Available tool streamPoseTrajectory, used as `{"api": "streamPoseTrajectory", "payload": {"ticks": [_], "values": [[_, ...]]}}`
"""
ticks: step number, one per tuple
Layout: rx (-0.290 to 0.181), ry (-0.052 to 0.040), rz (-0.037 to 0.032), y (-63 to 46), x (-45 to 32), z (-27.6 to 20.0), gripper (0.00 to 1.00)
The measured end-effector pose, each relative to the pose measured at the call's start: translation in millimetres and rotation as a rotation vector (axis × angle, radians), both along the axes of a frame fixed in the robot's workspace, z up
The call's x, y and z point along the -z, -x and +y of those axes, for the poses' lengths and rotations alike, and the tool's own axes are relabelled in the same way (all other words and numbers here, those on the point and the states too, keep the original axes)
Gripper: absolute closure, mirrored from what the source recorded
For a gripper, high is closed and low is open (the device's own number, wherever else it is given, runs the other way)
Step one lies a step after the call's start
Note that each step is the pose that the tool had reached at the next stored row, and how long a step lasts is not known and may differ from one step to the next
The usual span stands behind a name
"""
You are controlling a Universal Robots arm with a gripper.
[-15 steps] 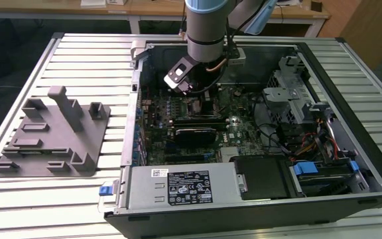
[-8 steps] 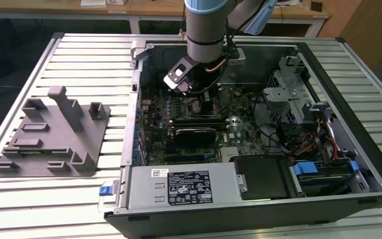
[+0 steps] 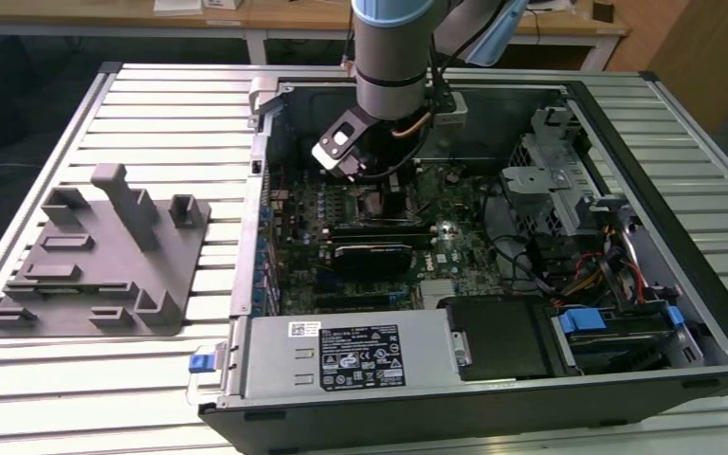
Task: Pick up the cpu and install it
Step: 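Place the cpu into insertion slot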
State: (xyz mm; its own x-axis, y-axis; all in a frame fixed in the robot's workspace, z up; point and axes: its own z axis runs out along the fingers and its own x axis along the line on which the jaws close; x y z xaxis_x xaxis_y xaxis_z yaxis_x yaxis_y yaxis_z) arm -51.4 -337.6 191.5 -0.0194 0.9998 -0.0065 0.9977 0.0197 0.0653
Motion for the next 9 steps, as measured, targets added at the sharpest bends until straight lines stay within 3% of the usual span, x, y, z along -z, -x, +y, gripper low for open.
{"api": "streamPoseTrajectory", "payload": {"ticks": [9], "values": [[0.0,-0.0003,-0.0002,0.0,-1.9,0.1,0.38]]}}
